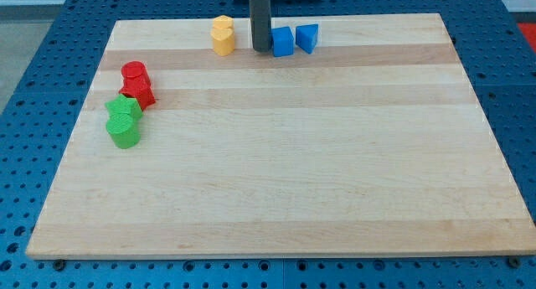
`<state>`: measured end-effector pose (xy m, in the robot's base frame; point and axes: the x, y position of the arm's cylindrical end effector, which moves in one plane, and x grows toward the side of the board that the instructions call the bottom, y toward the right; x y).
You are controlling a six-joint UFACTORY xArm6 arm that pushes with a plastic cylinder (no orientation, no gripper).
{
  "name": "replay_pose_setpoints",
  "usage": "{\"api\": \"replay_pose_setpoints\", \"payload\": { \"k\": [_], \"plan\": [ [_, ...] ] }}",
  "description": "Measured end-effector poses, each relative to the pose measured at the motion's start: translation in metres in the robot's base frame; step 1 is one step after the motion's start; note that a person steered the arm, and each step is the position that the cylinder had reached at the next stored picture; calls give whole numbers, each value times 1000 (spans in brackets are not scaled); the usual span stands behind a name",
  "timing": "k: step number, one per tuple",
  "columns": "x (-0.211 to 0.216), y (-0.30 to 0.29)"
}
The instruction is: Move the yellow hexagon top left to the blue cube
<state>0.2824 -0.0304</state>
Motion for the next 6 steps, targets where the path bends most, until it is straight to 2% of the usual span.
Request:
{"api": "replay_pose_setpoints", "payload": {
  "k": [1, 2, 3, 4, 6],
  "plan": [
    [51, -47],
    [25, -133],
    [-28, -158],
    [-67, -125],
    [-66, -33]
  ]
}}
